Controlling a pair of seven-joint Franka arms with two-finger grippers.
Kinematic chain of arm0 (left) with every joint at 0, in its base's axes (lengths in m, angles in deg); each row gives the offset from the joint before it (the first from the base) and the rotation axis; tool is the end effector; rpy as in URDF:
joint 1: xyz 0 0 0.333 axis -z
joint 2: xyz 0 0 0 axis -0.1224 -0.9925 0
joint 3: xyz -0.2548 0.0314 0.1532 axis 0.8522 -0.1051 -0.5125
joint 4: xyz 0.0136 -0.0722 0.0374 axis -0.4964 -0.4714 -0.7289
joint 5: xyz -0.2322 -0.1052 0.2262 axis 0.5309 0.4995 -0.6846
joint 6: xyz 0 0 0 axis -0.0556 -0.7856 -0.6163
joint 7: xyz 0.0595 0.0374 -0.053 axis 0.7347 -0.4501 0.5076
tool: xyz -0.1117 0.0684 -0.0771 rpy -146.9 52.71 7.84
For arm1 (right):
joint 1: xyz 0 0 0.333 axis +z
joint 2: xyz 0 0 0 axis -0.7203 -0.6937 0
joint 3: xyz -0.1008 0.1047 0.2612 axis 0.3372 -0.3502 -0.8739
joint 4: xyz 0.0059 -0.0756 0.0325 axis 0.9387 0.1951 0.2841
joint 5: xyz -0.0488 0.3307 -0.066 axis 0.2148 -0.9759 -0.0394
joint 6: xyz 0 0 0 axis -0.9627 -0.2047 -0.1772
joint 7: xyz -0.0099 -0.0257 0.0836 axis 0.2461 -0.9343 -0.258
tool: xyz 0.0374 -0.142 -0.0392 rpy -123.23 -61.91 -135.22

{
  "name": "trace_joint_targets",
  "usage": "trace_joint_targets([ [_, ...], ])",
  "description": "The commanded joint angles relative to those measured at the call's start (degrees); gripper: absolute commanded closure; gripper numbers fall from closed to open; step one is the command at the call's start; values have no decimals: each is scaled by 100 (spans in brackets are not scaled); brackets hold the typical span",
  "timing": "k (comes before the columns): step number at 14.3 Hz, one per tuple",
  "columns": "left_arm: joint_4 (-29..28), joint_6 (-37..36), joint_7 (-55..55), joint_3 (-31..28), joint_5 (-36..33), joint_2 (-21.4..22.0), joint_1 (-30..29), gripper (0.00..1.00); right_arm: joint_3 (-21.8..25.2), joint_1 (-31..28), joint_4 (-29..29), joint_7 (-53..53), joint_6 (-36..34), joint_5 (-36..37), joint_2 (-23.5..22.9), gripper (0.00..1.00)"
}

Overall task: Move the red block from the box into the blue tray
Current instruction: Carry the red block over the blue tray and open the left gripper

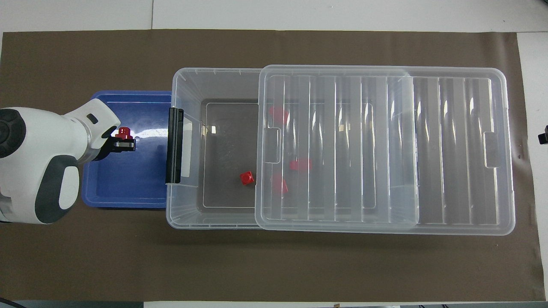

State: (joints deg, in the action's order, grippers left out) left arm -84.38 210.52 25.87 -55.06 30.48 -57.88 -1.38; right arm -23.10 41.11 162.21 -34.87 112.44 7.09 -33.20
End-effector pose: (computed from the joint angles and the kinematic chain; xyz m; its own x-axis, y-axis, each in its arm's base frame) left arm 0.4944 -0.0739 0.3739 0.9860 -0.1201 0.1155 -0.1187 -0.9928 -0.0189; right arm 0.4985 -0.1577 0.4752 0.9956 0.0679 -0.0649 0.0684 -0.9976 0.0059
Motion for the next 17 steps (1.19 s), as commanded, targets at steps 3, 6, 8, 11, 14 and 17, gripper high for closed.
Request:
trace_joint_targets([
  [3, -260, 1099, -437, 49, -84, -655, -344, 100, 18, -30, 642, -200, 575, -8, 103, 100],
  [6, -296, 1514, -534, 49, -84, -1015, -354, 100, -26, -30, 731, -139, 725, -8, 95, 100],
  [8, -287, 1480, -526, 49, -84, -1060, -327, 100, -61, -21, 731, -121, 725, -8, 95, 100],
  [11, -226, 1278, -473, 49, -84, -1008, -266, 0, -149, -21, 783, -94, 734, -17, 103, 100],
  [14, 317, 438, -464, 58, -84, -920, -257, 0, -175, -21, 863, -85, 751, -17, 121, 100],
  [17, 1011, -661, -464, 101, -84, -762, -222, 0, -237, -21, 881, 81, 760, -17, 121, 100],
])
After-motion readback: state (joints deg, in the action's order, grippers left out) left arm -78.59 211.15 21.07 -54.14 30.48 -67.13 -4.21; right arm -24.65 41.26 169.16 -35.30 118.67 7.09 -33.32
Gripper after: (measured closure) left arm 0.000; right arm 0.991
